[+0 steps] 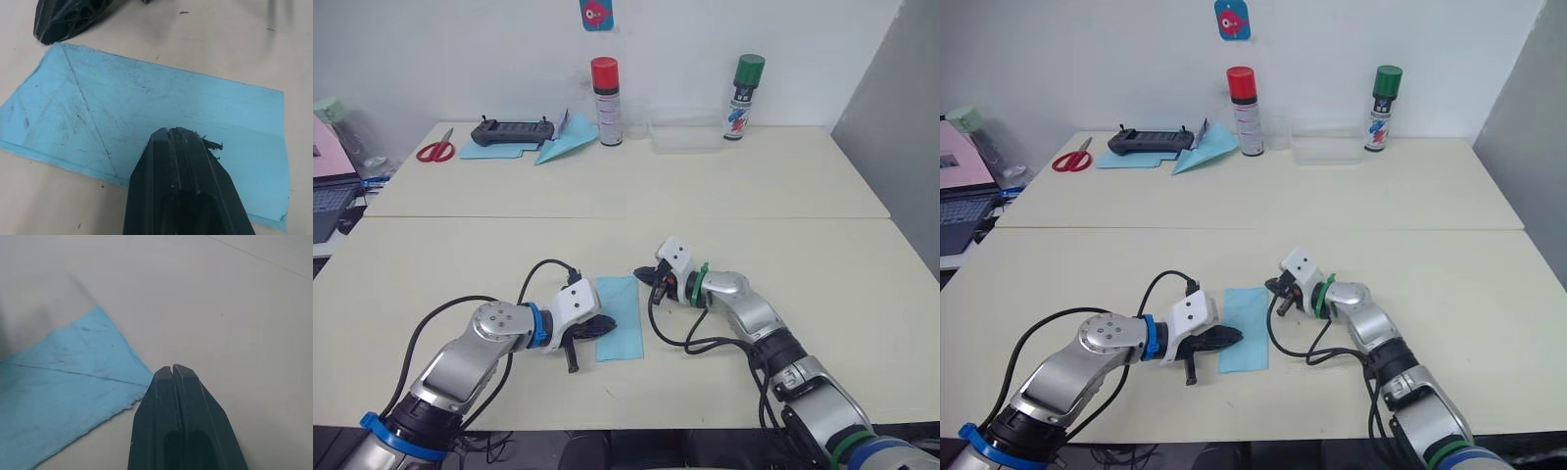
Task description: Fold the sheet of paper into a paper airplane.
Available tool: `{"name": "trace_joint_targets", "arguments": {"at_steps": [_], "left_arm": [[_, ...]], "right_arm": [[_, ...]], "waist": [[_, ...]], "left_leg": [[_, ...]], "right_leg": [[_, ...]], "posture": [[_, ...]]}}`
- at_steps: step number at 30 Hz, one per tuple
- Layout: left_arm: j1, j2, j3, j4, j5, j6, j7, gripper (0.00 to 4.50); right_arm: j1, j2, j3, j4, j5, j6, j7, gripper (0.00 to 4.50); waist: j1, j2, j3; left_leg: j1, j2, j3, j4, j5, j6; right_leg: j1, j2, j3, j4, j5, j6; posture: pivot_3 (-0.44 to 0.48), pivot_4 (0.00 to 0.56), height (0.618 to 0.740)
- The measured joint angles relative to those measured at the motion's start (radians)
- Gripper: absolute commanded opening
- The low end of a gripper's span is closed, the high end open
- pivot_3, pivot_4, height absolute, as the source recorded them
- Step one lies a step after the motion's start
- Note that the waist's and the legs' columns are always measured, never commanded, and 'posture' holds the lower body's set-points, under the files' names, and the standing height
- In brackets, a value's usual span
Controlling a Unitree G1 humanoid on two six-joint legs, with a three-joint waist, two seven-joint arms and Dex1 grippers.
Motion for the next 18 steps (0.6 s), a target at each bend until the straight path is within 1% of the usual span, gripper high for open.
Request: {"name": "trace_joint_targets", "arguments": {"at_steps": [3,5,8,12,18], "left_arm": [[0.001,0.0,0.0,0.004,0.0,-0.015,-0.01,0.0],[0.0,0.0,0.002,0.005,0.0,-0.02,-0.02,0.0],[0.001,0.005,0.005,0.005,-0.001,-0.037,-0.041,0.0],[0.001,0.005,0.005,0.007,0.0,-0.041,-0.044,0.0],[0.0,0.004,0.004,0.009,0.0,-0.042,-0.042,0.0]], "right_arm": [[0.028,-0.001,-0.062,-0.021,0.016,-0.014,-0.021,0.03],[0.059,-0.022,-0.077,-0.063,0.028,-0.021,0.006,0.03],[0.115,-0.064,-0.072,-0.151,0.037,-0.021,0.095,0.03],[0.15,-0.067,-0.061,-0.235,0.068,0.031,0.172,0.03],[0.166,-0.049,-0.003,-0.275,0.045,0.081,0.201,0.03]], "waist": [[0.006,0.0,0.0],[0.007,0.0,0.0],[0.013,0.0,0.0],[0.02,0.002,0.001],[0.021,0.002,0.001]], "left_leg": [[-0.001,0.0,0.0,0.0,0.0,0.0],[-0.003,0.0,0.001,-0.001,0.0,0.0],[-0.008,-0.001,0.002,-0.004,0.0,0.0],[-0.007,0.0,0.001,-0.008,0.0,0.0],[-0.007,0.0,0.002,-0.008,0.0,0.0]], "right_leg": [[0.0,0.0,0.0,-0.001,0.0,0.0],[-0.002,0.0,0.0,-0.002,0.0,0.0],[-0.002,0.0,0.0,-0.002,0.0,0.0],[-0.003,0.0,-0.001,-0.002,-0.001,-0.001],[-0.003,0.0,0.0,-0.003,-0.001,-0.002]], "posture": [[0.0,0.15,0.74],[0.0,0.15,0.74],[0.0,0.15,0.74],[0.0,0.15,0.74],[0.0,0.15,0.74]]}}
